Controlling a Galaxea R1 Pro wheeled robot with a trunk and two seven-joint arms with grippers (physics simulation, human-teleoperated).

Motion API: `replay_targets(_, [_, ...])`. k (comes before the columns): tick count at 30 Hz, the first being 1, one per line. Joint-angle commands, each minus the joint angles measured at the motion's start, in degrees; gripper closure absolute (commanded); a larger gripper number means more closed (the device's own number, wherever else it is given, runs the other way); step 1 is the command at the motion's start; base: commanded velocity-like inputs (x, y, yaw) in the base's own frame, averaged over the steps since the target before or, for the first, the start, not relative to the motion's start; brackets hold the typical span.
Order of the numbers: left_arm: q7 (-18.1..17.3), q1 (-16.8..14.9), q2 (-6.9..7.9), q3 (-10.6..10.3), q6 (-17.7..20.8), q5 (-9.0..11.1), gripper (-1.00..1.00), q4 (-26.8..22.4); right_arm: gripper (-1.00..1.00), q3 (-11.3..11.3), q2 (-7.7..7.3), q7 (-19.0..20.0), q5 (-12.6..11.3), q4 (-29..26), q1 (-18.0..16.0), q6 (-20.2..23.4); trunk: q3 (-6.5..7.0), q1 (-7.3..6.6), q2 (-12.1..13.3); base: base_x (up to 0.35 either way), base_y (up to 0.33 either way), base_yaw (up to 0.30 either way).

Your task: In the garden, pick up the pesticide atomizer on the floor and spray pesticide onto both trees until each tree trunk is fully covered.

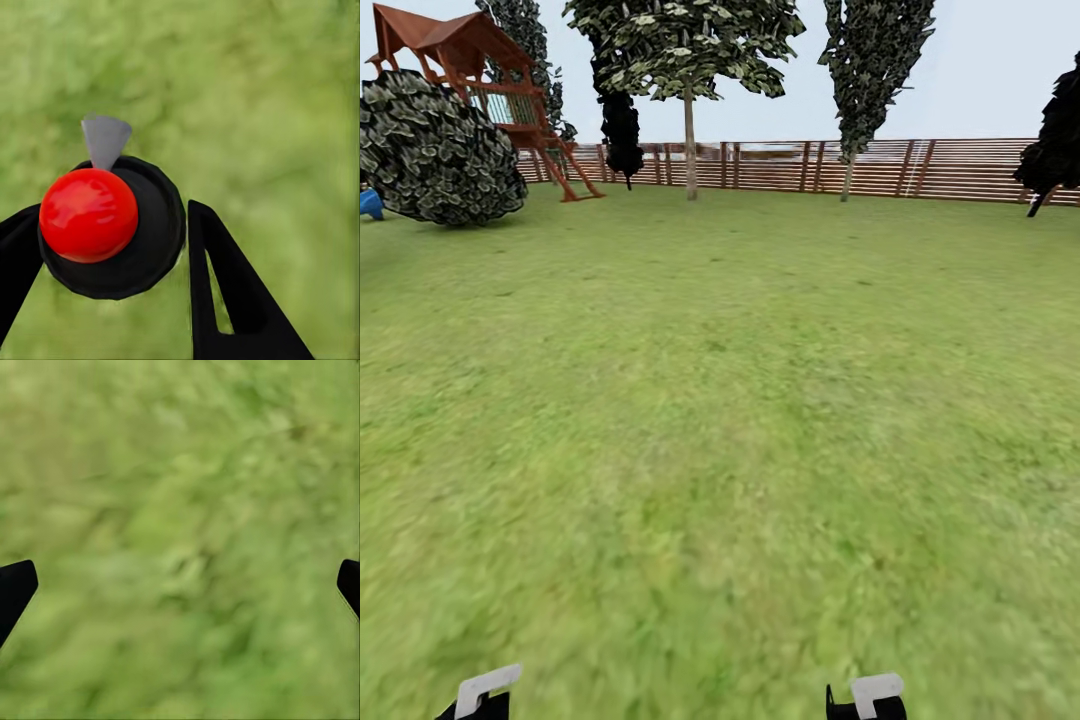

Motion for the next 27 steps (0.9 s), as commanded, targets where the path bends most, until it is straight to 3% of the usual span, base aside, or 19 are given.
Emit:
replay_targets(1, [0.0,0.0,0.01,0.0,0.0,0.0,1.0,0.0,-1.0,0.0,0.0,0.0,0.0,0.0,0.0,0.0,0.0,0.0,0.0,0.337,0.0,0.0])
replay_targets(27, [0.0,0.0,-0.19,0.0,-0.1,-0.1,1.0,0.0,-1.0,0.0,0.0,0.0,0.0,0.0,0.0,0.0,0.0,0.0,0.0,0.337,0.0,0.0])
